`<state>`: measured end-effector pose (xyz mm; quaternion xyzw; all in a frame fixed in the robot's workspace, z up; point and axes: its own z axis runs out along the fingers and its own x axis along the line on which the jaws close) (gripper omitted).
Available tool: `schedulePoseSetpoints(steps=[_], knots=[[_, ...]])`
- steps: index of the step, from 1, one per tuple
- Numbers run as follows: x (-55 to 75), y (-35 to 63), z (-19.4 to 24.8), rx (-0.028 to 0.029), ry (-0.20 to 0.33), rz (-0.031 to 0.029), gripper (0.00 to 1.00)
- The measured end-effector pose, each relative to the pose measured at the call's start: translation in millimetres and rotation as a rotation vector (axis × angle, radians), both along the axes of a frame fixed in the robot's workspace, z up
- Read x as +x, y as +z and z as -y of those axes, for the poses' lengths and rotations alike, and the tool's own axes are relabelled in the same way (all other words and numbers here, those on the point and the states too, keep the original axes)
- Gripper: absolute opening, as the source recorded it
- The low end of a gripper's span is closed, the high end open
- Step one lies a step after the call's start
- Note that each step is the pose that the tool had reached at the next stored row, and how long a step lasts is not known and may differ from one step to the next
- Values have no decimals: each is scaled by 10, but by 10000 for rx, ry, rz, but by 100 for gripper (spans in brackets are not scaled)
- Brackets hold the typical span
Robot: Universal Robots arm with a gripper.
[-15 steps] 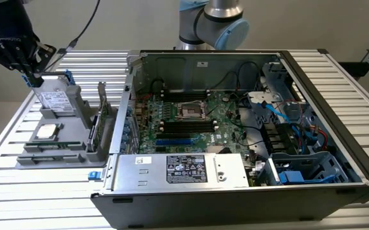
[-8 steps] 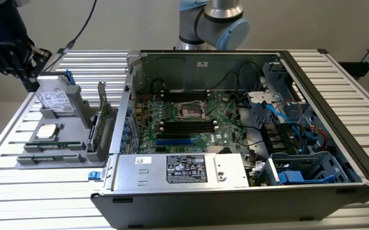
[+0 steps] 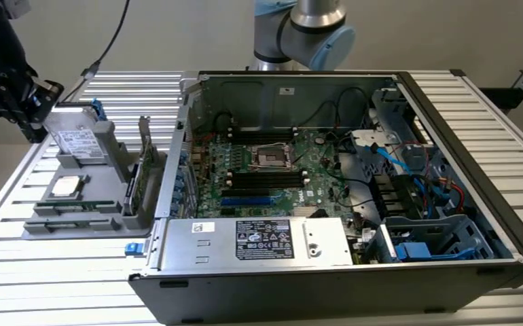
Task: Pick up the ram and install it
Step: 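Reach for the ram, then pick up the ram and move it above insertion slot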
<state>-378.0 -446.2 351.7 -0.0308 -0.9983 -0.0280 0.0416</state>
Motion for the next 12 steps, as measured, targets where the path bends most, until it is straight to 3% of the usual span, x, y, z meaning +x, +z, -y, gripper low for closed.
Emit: schedulePoseSetpoints(steps=[12], knots=[[0, 0, 2, 75, 0, -1, 10]])
